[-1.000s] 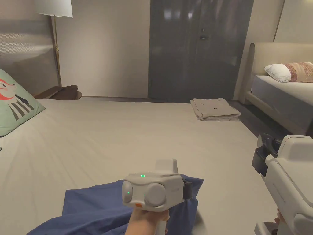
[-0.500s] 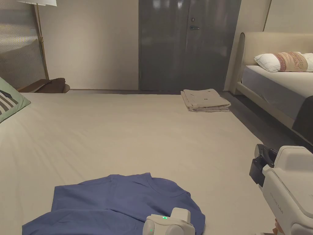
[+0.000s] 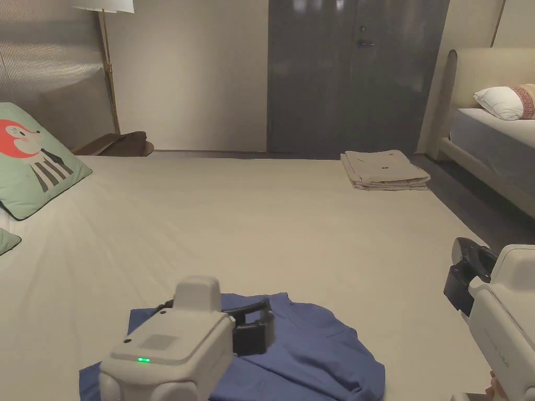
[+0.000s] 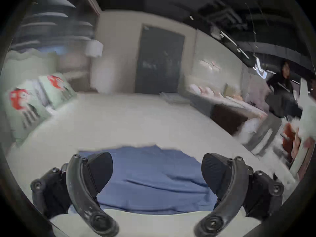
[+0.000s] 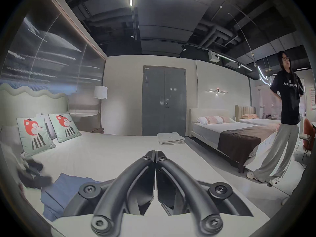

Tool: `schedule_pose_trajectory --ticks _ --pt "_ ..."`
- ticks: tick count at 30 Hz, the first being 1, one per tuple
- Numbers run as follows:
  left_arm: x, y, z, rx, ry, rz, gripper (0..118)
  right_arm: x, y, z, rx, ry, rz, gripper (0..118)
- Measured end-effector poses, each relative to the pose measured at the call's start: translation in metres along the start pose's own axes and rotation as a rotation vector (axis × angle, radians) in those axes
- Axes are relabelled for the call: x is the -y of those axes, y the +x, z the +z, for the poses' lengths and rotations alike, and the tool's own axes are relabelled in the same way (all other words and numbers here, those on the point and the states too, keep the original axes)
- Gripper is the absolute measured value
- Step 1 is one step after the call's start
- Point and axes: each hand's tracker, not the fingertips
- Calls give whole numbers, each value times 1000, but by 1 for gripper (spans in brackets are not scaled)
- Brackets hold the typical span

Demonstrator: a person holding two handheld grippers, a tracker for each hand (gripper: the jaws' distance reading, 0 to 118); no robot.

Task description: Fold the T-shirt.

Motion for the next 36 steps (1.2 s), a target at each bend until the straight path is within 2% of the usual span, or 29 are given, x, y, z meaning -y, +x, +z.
schedule_pose_trajectory --ticks 1,2,3,4,6,11,14,17,18,19,20,21,22,23,27,28,29,30,31,32,33,34,35,36 --pt "-6 -15 14 -64 54 8 86 1 -2 -1 -6 2 0 0" --pt "-12 -28 27 -125 100 12 63 1 -5 -2 -13 2 -3 0" --pt "-16 -39 39 -180 138 13 24 1 -7 -2 -21 2 -6 0" --pt "-19 -50 50 -234 169 15 2 1 -10 -3 -27 1 -7 0" --pt "-23 -68 64 -316 197 32 1 2 -14 -4 -41 -1 -5 0" --pt "-22 -95 80 -334 156 65 0 2 -21 -7 -64 -6 -4 0" --pt "-5 -95 73 -331 40 59 0 4 -23 -8 -70 -11 -3 0" --pt "24 -97 55 -298 -167 92 1 11 -22 -11 -72 -24 2 0" --pt "38 -100 48 -288 -214 115 4 13 -21 -12 -72 -31 6 0" --pt "51 -99 42 -277 -263 132 20 15 -20 -12 -73 -38 7 0" --pt "64 -98 36 -262 -324 140 47 15 -20 -11 -74 -45 8 0" --pt "75 -97 29 -246 -388 146 80 13 -20 -10 -73 -51 11 0" --pt "91 -94 25 -237 -423 161 94 15 -19 -10 -72 -61 16 0" --pt "101 -90 22 -226 -439 166 96 17 -18 -11 -70 -71 21 0" --pt "134 -75 2 -221 -543 133 94 42 -12 -13 -61 -114 28 0" --pt "140 -71 -3 -215 -568 127 88 44 -12 -12 -60 -126 32 0" --pt "145 -68 -6 -217 -584 120 75 45 -14 -7 -57 -140 38 0" --pt "149 -66 -8 -217 -586 119 51 47 -13 -7 -57 -155 43 0" --pt "151 -62 -9 -229 -593 114 38 51 -13 -8 -60 -176 49 0" --pt "152 -59 -10 -243 -597 105 33 56 -12 -9 -62 -194 55 0" --pt "152 -57 -7 -260 -581 85 24 57 -12 -8 -63 -204 56 2" --pt "151 -56 -5 -249 -579 82 9 61 -12 -12 -62 -228 58 12" --pt "150 -55 -3 -243 -577 84 7 65 -12 -17 -52 -268 63 34" --pt "149 -55 -1 -223 -566 108 7 69 -12 -22 -50 -292 57 76"
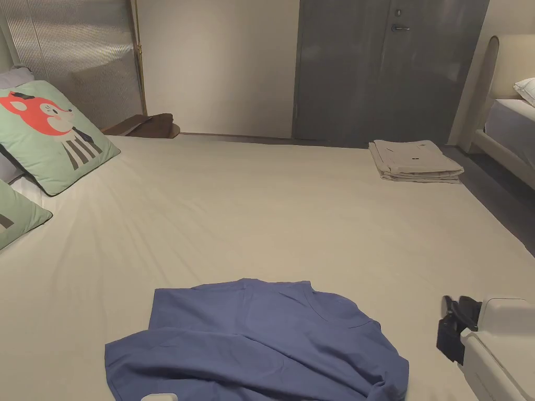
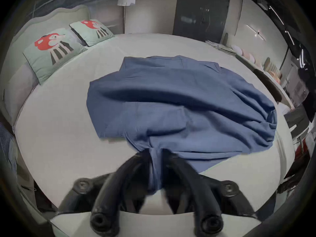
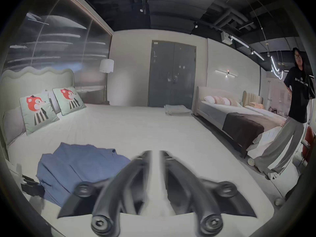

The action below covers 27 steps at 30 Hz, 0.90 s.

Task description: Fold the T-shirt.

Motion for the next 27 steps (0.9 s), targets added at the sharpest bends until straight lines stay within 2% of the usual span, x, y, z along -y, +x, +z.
schedule_pose_trajectory --ticks 1,2,7,11,14,16,18,19,21,23,27 --pt "0 1 3 12 -2 8 7 10 5 -17 -11 -42 -5 101" --pt "2 0 5 8 -5 -2 7 14 5 -32 -20 -90 -10 112" --pt "8 -2 14 11 -1 4 7 32 -7 -102 -116 -289 45 111" --pt "11 -5 16 12 -1 20 7 44 -21 -150 -127 -440 86 109" --pt "11 -6 16 16 -9 26 7 61 -24 -181 -142 -541 109 85" --pt "12 -6 16 15 -7 23 7 69 -24 -190 -182 -602 97 52" --pt "10 -6 16 15 -7 22 7 67 -21 -178 -266 -614 0 18" --pt "10 -7 17 17 -4 22 7 67 -18 -174 -289 -594 -50 10" --pt "7 -7 20 20 4 23 7 62 -15 -163 -265 -559 -26 8" --pt "2 -10 24 31 23 30 7 56 -7 -150 -291 -501 -33 7" --pt "-14 -19 45 39 136 70 7 33 13 -118 -294 -357 -145 7"
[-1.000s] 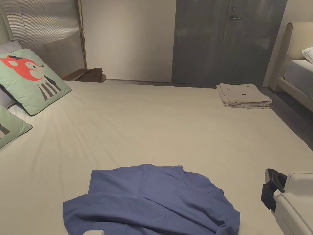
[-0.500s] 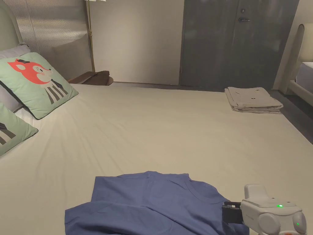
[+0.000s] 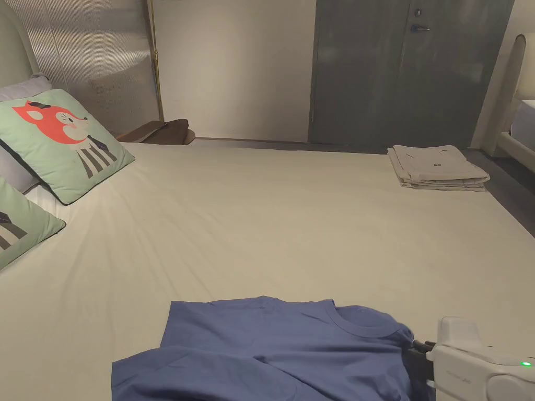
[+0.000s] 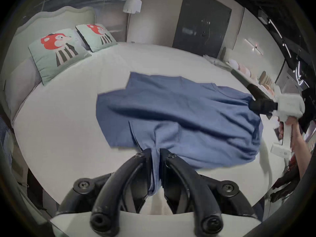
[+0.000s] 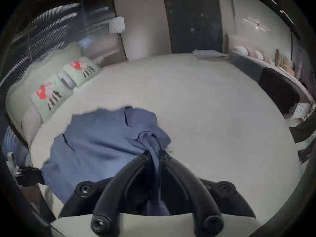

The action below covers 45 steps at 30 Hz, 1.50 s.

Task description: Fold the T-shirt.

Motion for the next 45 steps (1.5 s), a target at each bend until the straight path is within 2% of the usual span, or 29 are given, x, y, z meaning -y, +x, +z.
schedule_pose_trajectory --ticks 6,13,14,22,29,34,40,45 --pt "-48 -9 45 9 220 39 6 -35 -16 88 -41 248 13 7" --pt "-113 -15 107 50 493 70 6 -66 -33 183 -2 547 32 7" --pt "-122 -15 117 62 529 67 6 -71 -47 202 5 575 29 7" --pt "-187 5 169 131 732 53 6 -103 -67 272 59 746 -6 7" --pt "-233 19 159 161 739 58 6 -136 -62 269 99 766 -19 7" --pt "-276 25 127 149 735 71 6 -174 -57 244 123 763 9 7" --pt "-328 32 88 136 738 75 6 -225 -54 200 147 747 55 7" --pt "-362 37 62 123 745 70 6 -254 -48 159 154 716 61 7"
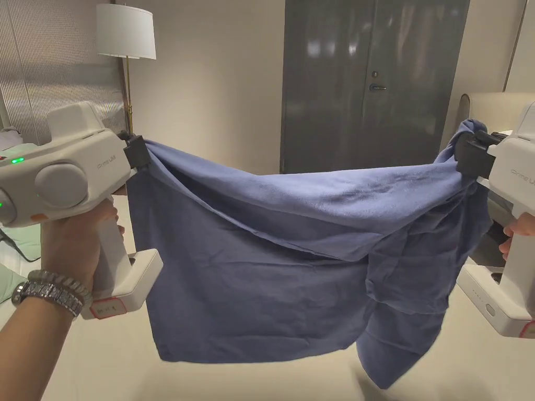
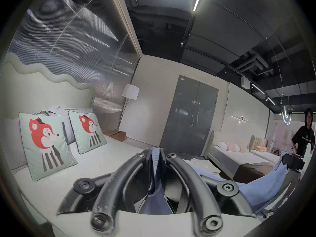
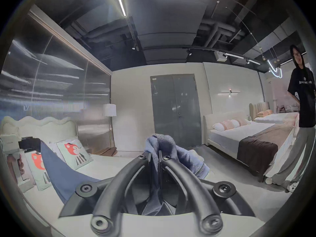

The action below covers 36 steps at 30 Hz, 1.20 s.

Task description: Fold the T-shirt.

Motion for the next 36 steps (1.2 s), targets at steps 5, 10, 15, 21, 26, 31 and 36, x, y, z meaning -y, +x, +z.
schedule_pose_trajectory --ticks 5,10,15,21,26,31,36 --pt "5 -5 -29 -26 -6 0 6 14 -2 -24 -4 -43 8 7" --pt "25 -11 -32 -38 -44 -5 6 41 0 -26 -1 -107 18 7" --pt "55 -21 -20 -56 -125 -27 6 69 9 -24 -16 -233 35 7" --pt "91 -34 23 -88 -288 -7 6 102 6 25 -15 -380 71 7" --pt "123 -48 80 -89 -379 -25 6 129 14 70 -19 -503 44 7" --pt "160 -62 132 -112 -514 -9 6 160 20 107 -19 -613 -6 7" --pt "213 -77 172 -169 -669 -42 6 200 17 142 -4 -737 -2 7"
